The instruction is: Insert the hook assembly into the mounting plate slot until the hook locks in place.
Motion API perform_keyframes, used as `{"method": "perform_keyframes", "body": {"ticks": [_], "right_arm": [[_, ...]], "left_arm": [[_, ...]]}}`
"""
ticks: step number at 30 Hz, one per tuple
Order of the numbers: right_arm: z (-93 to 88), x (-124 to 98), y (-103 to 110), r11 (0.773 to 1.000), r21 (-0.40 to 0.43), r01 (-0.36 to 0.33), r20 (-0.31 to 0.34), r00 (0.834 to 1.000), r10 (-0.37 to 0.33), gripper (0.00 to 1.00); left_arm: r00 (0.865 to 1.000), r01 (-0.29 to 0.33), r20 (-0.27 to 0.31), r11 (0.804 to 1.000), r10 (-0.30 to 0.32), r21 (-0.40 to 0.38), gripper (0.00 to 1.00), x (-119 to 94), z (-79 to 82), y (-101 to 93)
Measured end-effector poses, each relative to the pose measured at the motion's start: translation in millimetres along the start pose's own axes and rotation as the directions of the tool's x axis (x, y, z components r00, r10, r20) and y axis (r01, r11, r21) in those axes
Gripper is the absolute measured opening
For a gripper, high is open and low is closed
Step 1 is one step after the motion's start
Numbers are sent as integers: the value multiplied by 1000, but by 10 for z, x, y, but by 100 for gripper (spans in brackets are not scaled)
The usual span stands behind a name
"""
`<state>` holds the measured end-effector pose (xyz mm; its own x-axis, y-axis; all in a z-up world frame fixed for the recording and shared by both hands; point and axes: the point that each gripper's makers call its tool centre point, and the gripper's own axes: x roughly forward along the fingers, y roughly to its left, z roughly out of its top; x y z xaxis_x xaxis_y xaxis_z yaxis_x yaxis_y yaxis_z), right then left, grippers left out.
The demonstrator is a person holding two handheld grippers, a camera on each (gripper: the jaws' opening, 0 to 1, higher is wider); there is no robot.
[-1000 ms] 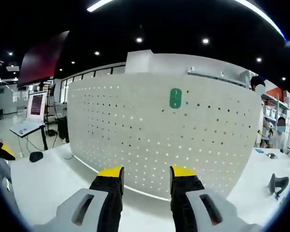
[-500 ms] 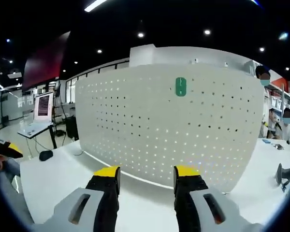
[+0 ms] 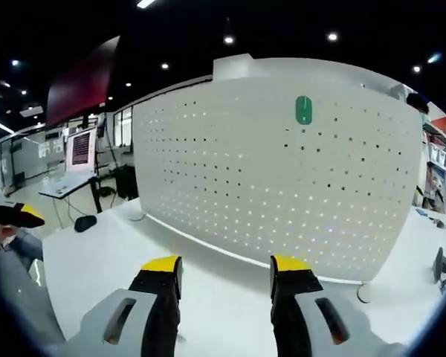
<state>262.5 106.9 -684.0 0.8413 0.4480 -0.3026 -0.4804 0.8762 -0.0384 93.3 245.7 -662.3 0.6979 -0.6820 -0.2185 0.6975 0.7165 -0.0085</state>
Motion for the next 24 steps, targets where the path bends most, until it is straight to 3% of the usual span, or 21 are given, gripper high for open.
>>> {"method": "perform_keyframes", "body": {"ticks": [13, 24], "right_arm": [[-272, 33, 317, 997, -1, -75, -81, 994, 75, 49], [-370, 98, 524, 993, -5, -120, -129, 985, 119, 49]], "left_arm": [[1000, -10, -9, 1000, 10, -9, 82, -63, -68, -7], [1000, -12, -7, 1000, 12, -15, 82, -82, -77, 3]]}}
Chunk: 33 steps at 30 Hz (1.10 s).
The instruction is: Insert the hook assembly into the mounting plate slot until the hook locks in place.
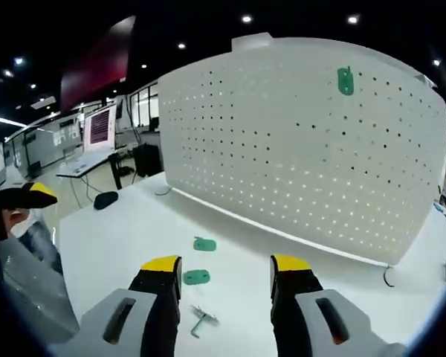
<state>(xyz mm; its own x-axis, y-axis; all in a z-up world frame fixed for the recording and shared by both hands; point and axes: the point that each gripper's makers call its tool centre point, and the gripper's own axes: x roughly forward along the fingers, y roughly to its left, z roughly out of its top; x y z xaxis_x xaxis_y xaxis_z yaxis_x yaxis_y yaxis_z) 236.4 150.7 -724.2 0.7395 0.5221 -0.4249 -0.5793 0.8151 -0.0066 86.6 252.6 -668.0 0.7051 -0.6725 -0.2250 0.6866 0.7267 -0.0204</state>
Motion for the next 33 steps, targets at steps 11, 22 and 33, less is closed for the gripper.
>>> {"method": "perform_keyframes", "body": {"ticks": [11, 22, 33], "right_arm": [[-97, 120, 149, 999, 15, -30, -43, 999, 31, 47], [-259, 255, 213, 998, 33, -47, -120, 991, 50, 45], [-391, 377, 301, 995, 80, -66, -181, 980, 80, 44]], "left_arm": [[1000, -3, 0, 1000, 3, -7, 82, -11, -11, 47], [1000, 1, 1, 1000, -1, -13, 81, -1, -21, 66], [1000, 2, -4, 1000, -2, -22, 81, -2, -52, 73]]}}
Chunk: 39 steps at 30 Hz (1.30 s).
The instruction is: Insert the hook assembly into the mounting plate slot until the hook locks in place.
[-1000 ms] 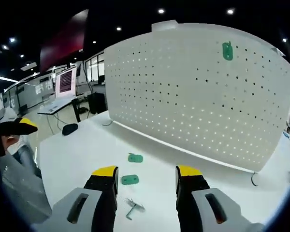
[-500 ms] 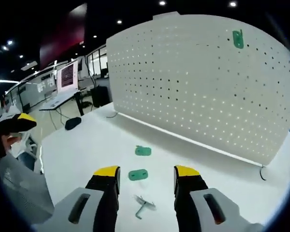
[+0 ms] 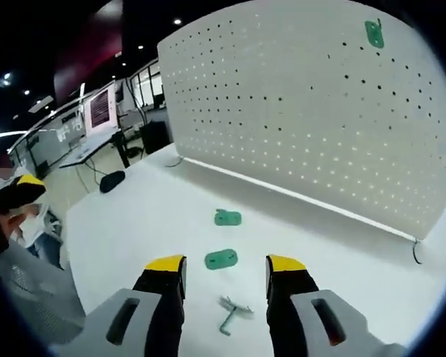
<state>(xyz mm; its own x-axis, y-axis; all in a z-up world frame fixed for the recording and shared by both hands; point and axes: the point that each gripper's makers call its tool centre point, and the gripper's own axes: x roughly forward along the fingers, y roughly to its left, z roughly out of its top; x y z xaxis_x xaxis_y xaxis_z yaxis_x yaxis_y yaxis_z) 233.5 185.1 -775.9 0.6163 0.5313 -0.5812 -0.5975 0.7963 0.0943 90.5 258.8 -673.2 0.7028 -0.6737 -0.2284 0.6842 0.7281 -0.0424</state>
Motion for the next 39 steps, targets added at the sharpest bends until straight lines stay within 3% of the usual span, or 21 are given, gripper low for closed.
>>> {"method": "perform_keyframes", "body": {"ticks": [6, 15, 39], "right_arm": [[-91, 78, 42, 998, 55, -17, -58, 998, 20, 44], [-167, 210, 63, 989, 147, -26, -95, 995, 40, 41], [-218, 404, 75, 959, 284, -13, -124, 991, 50, 27]], "left_arm": [[1000, 4, -1, 1000, -4, -6, 80, 8, -12, -5], [1000, 2, -1, 1000, -2, -11, 79, 5, -31, 13], [1000, 4, -8, 1000, -4, -25, 77, 22, -77, 68]]}}
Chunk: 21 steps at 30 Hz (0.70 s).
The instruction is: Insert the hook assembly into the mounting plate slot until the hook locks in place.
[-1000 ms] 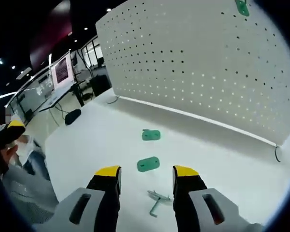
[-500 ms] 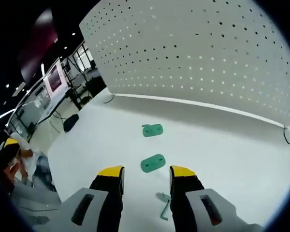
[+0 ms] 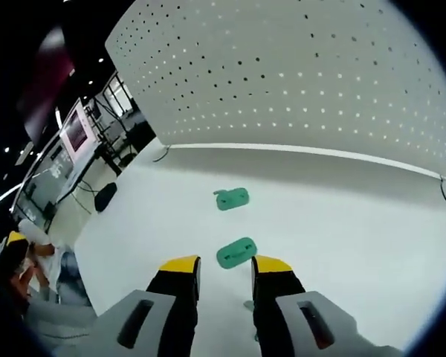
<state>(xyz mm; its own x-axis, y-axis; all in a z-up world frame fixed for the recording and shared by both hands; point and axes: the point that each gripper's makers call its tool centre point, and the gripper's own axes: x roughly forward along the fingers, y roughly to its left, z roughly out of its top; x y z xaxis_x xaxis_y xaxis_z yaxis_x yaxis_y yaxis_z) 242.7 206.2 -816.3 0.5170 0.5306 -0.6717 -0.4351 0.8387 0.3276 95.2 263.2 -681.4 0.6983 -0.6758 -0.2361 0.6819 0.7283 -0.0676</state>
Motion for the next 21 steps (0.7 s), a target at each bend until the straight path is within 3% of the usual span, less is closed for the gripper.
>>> {"method": "perform_keyframes", "body": {"ticks": [21], "right_arm": [[-16, 123, -67, 997, 67, 21, -17, 1000, -20, 22]], "left_arm": [[1000, 1, -8, 1000, -1, -11, 77, 32, -37, 49]]}}
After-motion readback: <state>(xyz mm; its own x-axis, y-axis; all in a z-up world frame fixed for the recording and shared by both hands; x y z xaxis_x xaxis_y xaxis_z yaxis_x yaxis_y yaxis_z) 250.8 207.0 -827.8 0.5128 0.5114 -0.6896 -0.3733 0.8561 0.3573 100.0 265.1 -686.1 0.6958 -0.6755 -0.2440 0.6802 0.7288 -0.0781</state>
